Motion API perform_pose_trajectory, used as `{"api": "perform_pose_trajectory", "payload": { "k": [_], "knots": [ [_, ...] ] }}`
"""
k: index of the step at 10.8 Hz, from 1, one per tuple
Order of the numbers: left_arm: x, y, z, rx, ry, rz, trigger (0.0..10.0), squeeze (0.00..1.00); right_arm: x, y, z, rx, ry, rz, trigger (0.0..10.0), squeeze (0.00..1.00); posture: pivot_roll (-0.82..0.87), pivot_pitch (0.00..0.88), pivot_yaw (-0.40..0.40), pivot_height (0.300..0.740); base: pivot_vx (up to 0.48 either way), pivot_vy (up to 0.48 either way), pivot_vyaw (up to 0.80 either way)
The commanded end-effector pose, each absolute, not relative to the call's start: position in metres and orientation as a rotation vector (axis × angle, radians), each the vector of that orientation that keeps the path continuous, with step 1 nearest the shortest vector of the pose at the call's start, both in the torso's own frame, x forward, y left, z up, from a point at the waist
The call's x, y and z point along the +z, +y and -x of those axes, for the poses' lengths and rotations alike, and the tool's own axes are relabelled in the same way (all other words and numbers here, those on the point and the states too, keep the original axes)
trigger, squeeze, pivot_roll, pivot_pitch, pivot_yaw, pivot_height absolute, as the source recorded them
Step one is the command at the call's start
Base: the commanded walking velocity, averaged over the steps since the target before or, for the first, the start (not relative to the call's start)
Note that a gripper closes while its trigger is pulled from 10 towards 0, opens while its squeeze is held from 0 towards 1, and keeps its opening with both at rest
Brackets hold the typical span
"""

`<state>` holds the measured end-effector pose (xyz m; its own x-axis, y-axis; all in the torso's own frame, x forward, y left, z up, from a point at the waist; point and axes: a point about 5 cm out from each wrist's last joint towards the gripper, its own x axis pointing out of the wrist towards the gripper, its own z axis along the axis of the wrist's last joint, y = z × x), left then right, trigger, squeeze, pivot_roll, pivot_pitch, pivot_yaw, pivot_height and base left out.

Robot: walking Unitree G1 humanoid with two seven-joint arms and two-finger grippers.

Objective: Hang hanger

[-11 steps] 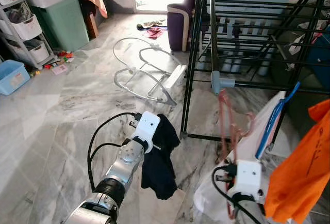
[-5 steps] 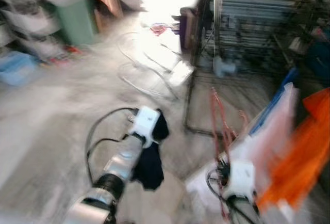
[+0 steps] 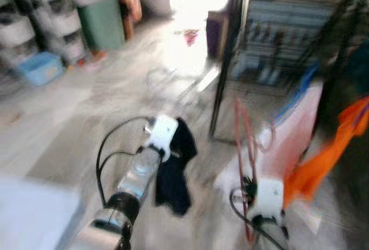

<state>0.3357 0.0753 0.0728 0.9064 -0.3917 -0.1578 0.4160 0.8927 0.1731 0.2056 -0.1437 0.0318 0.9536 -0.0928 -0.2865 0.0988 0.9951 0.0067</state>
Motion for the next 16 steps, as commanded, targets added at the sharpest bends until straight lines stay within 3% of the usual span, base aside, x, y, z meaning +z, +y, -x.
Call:
{"api": "perform_pose_trajectory", "payload": {
  "k": [1, 11, 16],
  "knots": [
    [0.0815, 0.0716, -0.3392, -0.438, 0.086, -0.208, 10.0, 0.0, 0.0329, -0.1458, -0.2044, -0.107, 0.288, -0.018, 10.0, 0.0, -0.06, 0.004, -0.005, 0.74, -0.259, 0.0, 0.0],
    [0.073, 0.0756, -0.3353, -0.44, 0.127, -0.22, 10.0, 0.0, 0.0294, -0.143, -0.2029, -0.096, 0.312, -0.034, 10.0, 0.0, -0.06, 0.014, -0.009, 0.74, -0.355, 0.0, 0.0],
    [0.0716, 0.076, -0.3345, -0.442, 0.127, -0.237, 10.0, 0.0, 0.0279, -0.1415, -0.2013, -0.081, 0.325, -0.037, 10.0, 0.0, -0.07, 0.018, -0.008, 0.74, -0.365, 0.0, -0.32]
  ]
}}
